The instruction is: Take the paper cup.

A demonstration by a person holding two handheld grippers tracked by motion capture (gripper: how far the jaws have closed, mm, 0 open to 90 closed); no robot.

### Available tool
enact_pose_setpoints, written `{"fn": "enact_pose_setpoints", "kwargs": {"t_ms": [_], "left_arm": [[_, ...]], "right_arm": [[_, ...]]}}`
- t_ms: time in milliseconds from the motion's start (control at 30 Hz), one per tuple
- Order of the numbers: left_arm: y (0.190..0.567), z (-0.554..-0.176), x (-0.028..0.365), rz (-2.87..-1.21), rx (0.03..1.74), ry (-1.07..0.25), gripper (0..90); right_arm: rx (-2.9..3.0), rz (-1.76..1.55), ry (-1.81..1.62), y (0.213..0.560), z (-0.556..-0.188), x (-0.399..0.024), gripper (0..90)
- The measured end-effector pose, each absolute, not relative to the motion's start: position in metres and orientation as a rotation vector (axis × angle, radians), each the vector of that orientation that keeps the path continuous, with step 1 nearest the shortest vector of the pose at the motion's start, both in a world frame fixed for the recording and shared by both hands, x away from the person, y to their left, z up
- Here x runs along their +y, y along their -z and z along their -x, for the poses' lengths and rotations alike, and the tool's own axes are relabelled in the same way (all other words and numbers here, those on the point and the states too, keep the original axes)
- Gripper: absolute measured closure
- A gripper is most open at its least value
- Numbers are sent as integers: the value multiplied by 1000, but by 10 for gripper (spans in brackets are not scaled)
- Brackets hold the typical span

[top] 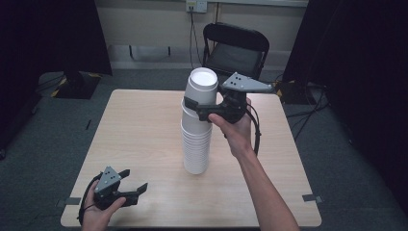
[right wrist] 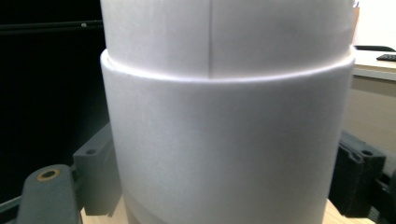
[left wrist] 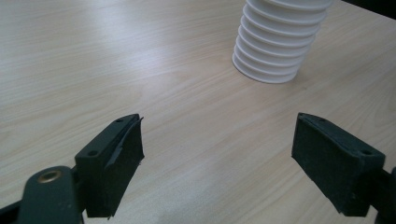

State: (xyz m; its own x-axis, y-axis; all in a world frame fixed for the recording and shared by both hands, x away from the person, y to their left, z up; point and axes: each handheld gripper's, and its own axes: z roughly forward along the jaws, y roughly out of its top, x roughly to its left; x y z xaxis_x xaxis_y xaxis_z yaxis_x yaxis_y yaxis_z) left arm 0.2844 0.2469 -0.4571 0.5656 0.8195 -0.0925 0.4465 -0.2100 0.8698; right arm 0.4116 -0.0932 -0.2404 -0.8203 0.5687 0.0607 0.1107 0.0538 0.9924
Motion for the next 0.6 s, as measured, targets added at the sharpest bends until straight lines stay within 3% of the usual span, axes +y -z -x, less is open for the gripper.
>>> {"fn": "enact_pose_setpoints", "kwargs": {"t_ms": [600], "left_arm": [[457, -285, 247, -1845, 1028, -488, 162]], "right_arm": [[1923, -696, -1886, 214, -404, -107, 157]]}}
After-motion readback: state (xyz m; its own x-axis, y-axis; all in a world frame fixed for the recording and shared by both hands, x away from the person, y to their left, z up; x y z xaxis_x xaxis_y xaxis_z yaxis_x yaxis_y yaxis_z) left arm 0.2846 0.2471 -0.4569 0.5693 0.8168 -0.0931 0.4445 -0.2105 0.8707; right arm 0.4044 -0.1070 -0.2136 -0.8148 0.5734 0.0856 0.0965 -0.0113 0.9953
